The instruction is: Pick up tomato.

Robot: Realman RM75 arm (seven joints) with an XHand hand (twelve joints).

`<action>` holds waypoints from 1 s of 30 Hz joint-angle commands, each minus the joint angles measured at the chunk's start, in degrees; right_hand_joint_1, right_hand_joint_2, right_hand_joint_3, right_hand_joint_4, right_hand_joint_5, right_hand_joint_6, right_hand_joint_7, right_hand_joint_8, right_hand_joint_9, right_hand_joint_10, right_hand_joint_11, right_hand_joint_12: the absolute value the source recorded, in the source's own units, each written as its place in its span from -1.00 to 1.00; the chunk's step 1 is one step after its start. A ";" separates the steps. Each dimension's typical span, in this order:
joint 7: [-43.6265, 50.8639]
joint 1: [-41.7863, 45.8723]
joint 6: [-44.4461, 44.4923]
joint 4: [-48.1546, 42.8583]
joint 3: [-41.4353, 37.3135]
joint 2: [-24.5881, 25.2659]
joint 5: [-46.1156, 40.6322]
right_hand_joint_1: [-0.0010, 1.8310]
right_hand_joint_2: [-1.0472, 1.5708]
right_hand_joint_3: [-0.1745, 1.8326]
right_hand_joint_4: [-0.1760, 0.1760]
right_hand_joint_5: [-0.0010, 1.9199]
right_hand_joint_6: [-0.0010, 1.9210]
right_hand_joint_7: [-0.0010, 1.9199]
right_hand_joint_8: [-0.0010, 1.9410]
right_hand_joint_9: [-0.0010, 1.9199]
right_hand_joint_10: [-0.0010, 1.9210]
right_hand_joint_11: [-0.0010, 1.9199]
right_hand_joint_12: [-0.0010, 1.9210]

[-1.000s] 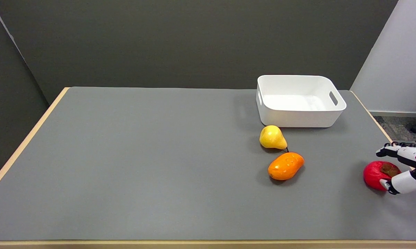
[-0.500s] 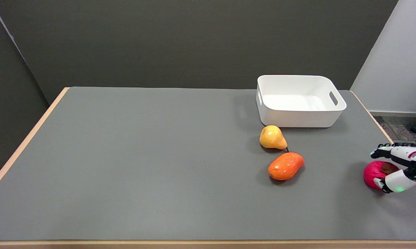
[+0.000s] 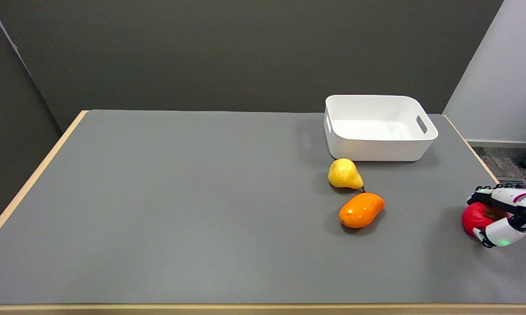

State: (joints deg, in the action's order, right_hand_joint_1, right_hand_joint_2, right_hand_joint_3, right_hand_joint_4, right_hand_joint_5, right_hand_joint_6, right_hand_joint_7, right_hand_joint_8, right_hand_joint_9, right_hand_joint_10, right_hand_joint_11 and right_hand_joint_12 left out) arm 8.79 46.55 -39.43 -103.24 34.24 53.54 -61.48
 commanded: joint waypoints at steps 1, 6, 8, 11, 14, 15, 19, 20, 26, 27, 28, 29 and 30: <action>-0.13 -0.25 -0.15 0.00 0.89 -0.15 0.18 -0.10 0.33 0.16 -0.47 -0.77 -0.38 -0.73 -0.55 -0.76 -0.21 -0.87 0.29; -0.13 -0.41 0.14 0.08 1.37 -0.38 0.28 0.06 0.37 0.11 -0.47 -0.74 -0.20 -0.62 -0.47 -0.63 -0.05 -0.62 0.56; -0.13 -0.49 0.49 -0.01 1.73 -0.38 0.91 0.11 0.40 0.11 -0.49 -0.73 -0.12 -0.56 -0.36 -0.56 0.03 -0.54 0.62; -0.13 -0.74 0.80 -0.08 2.26 -0.46 1.46 0.22 0.45 0.10 -0.50 -0.75 0.03 -0.51 -0.13 -0.48 0.13 -0.45 0.69; -0.13 -0.81 1.38 -0.08 2.47 -0.54 1.46 0.27 0.46 0.09 -0.50 -0.74 0.11 -0.50 -0.05 -0.46 0.18 -0.42 0.70; -0.13 -0.84 1.65 -0.08 2.49 -0.55 1.46 0.29 0.46 0.09 -0.50 -0.73 0.15 -0.49 0.01 -0.45 0.22 -0.40 0.70; -0.09 -1.42 2.90 -0.08 2.84 -0.89 1.46 0.51 0.71 -0.63 -0.61 -0.65 0.23 -0.41 0.64 -0.36 0.56 -0.31 0.70; 0.06 -1.68 3.19 -0.08 3.05 -1.04 1.49 0.59 0.71 -0.66 -0.66 -0.61 0.23 -0.43 0.63 -0.33 0.73 -0.27 0.67; 0.35 -3.82 6.13 -0.08 3.27 -1.17 3.05 0.46 0.75 -0.73 -0.72 -0.54 0.66 -0.32 0.55 -0.27 0.68 -0.18 0.71; 0.35 -4.05 6.65 -0.08 3.27 -1.17 3.41 0.43 0.76 -0.73 -0.73 -0.53 0.72 -0.30 0.52 -0.25 0.67 -0.17 0.72; 0.35 -4.33 7.63 -0.08 3.27 -1.17 3.87 0.43 0.74 -0.70 -0.70 -0.51 0.72 -0.29 0.51 -0.25 0.66 -0.16 0.73; 0.35 -4.67 8.55 -0.08 3.28 -1.17 4.20 0.43 0.73 -0.68 -0.68 -0.49 0.72 -0.28 0.49 -0.24 0.65 -0.15 0.74; 0.35 -4.88 9.45 -0.10 3.37 -1.17 4.37 0.43 0.72 -0.66 -0.66 -0.47 0.71 -0.27 0.47 -0.24 0.63 -0.13 0.75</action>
State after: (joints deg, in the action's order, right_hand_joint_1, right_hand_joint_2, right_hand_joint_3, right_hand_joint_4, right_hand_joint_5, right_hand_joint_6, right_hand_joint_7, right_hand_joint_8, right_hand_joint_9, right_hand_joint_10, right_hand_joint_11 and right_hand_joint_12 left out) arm 8.80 44.98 -36.83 -103.24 36.65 52.83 -60.03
